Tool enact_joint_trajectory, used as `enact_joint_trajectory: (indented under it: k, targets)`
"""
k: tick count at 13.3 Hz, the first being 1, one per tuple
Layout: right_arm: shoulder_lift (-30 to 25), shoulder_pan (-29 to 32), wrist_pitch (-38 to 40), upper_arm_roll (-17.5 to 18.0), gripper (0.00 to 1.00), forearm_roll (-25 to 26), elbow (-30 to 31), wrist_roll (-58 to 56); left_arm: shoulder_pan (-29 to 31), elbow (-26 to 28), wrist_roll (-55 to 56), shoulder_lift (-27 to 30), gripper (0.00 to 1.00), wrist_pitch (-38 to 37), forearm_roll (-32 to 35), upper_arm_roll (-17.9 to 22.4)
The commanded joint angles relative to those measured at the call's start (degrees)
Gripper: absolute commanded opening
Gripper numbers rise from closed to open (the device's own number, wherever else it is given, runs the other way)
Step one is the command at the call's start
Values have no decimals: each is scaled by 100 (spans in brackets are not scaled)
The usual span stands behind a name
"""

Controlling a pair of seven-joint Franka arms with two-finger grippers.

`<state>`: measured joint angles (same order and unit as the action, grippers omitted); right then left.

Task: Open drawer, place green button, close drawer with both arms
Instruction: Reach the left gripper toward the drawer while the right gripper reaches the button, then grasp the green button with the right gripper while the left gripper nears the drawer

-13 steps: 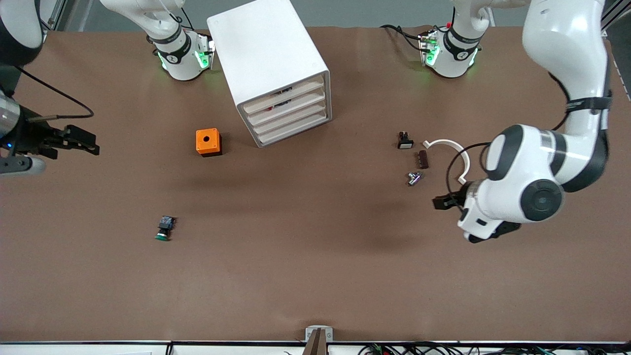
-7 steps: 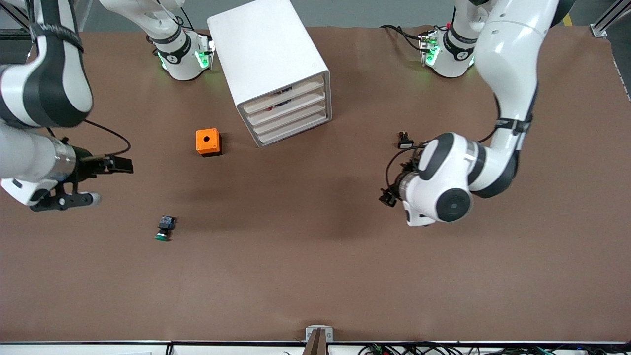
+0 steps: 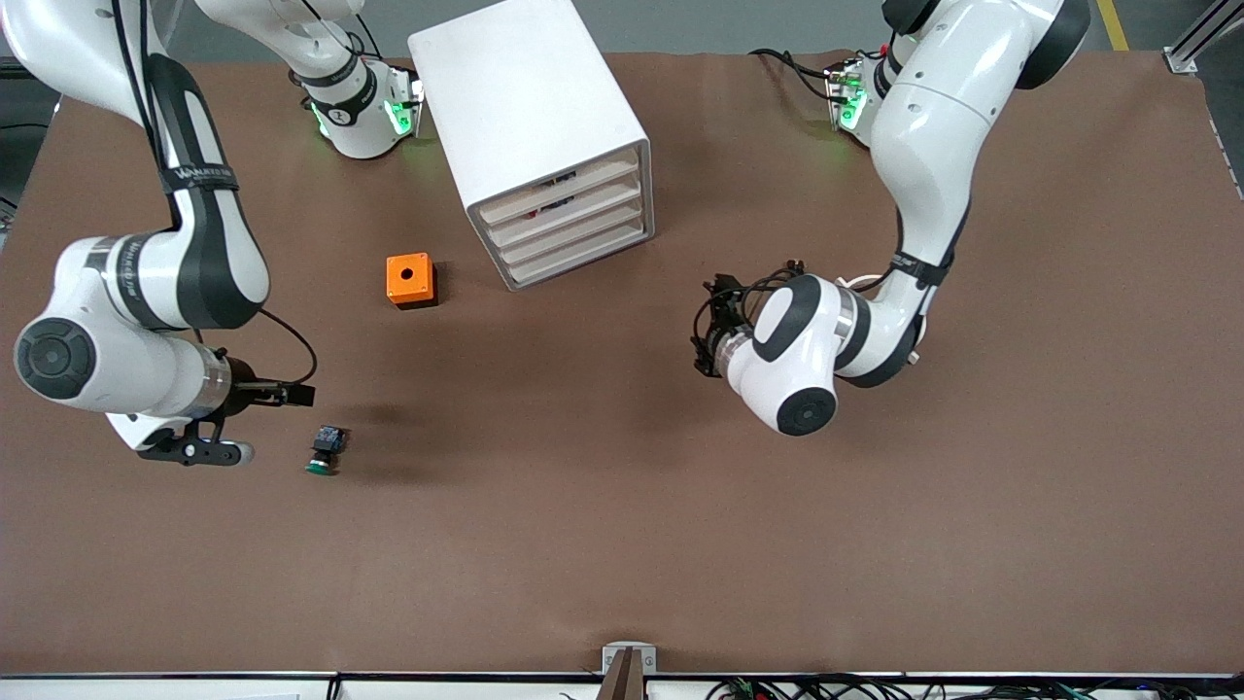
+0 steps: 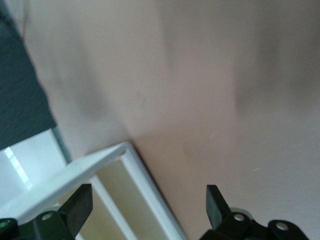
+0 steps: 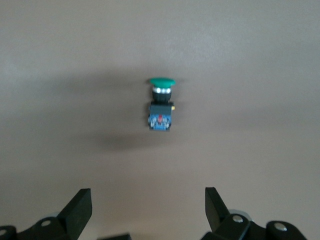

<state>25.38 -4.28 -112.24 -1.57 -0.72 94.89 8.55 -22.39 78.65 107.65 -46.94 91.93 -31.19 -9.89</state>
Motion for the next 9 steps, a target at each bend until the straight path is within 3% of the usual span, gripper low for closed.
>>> enact_joint_trajectory:
  k: [1,6,7,9]
  targets:
    - [273,33,-578,-10,100,37,100,391,-283,-78,737,-324,100,-61,-965,22]
    - [1011,103,-1186,-10,100,37,48,384,-748,-78,1819,-561,100,-61,-1415,22]
    - [1117,103,-1186,-10,100,37,39,367,-836,-78,1986,-631,90,-61,-1591,40]
    - [1206,103,-1169,-10,100,37,39,358,-933,-95,2216,-693,84,-61,-1654,40]
